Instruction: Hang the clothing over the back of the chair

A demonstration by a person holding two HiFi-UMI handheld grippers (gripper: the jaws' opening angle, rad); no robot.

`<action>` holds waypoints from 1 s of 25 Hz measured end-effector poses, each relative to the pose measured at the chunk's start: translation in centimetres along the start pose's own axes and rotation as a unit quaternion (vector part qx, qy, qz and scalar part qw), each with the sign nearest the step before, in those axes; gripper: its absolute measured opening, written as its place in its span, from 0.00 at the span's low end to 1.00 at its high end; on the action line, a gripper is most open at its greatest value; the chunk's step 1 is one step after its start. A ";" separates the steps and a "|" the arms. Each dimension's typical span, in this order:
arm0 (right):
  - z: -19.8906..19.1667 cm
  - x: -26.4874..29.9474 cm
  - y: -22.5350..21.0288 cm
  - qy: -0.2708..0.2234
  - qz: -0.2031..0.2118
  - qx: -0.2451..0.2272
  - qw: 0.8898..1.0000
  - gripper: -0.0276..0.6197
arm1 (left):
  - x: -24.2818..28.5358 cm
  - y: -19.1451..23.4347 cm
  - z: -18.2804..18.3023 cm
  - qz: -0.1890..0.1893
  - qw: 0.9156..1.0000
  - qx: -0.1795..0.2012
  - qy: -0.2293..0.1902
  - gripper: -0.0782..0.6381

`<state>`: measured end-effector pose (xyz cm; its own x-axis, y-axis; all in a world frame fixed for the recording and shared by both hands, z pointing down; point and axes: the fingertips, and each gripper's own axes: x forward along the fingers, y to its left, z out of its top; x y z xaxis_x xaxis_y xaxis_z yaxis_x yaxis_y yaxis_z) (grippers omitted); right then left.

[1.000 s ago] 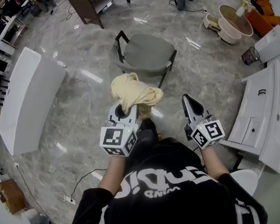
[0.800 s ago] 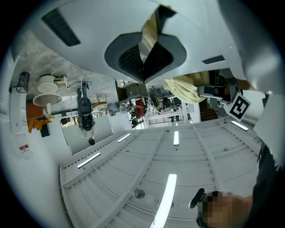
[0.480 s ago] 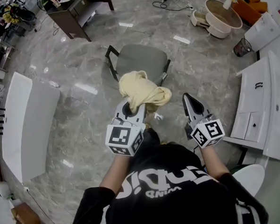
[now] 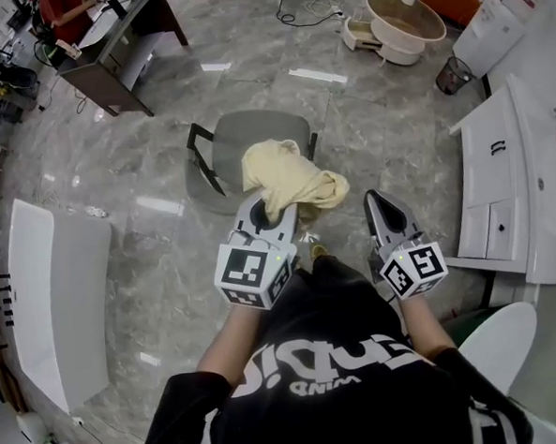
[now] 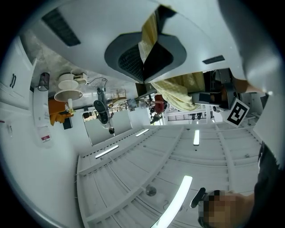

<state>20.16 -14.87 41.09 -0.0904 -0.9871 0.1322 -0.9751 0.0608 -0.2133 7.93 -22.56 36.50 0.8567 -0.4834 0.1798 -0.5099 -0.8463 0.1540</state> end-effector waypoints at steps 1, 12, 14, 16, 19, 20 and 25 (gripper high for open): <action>0.3 0.1 -0.4 -0.002 -0.003 0.000 1.000 0.06 | 0.5 -0.2 0.2 -0.004 1.000 0.001 0.000 0.19; 1.9 1.7 -3.7 -0.026 -0.008 0.000 1.000 0.06 | 4.2 0.5 3.1 -0.016 1.000 0.006 -0.022 0.19; 1.9 2.2 -3.7 -0.025 -0.001 0.001 1.000 0.06 | 4.3 1.7 4.2 -0.005 0.999 0.009 -0.032 0.19; 2.0 2.9 -3.5 -0.025 0.009 0.001 1.000 0.06 | 4.3 3.1 5.2 0.010 0.999 0.012 -0.041 0.19; 2.2 4.1 -3.1 -0.024 0.024 0.001 0.999 0.06 | 4.0 5.3 6.7 0.035 0.998 0.018 -0.055 0.19; 2.2 4.5 -3.0 -0.024 0.029 0.000 0.999 0.06 | 3.9 6.1 7.1 0.044 0.997 0.020 -0.060 0.19; 2.6 6.2 -2.1 -0.021 0.054 -0.006 0.998 0.06 | 3.2 9.4 9.3 0.082 0.993 0.038 -0.075 0.19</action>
<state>22.13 -21.51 39.86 -0.1860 -0.9802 0.0679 -0.9626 0.1679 -0.2126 6.57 -34.16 29.44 0.7681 -0.6384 0.0497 -0.6404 -0.7658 0.0596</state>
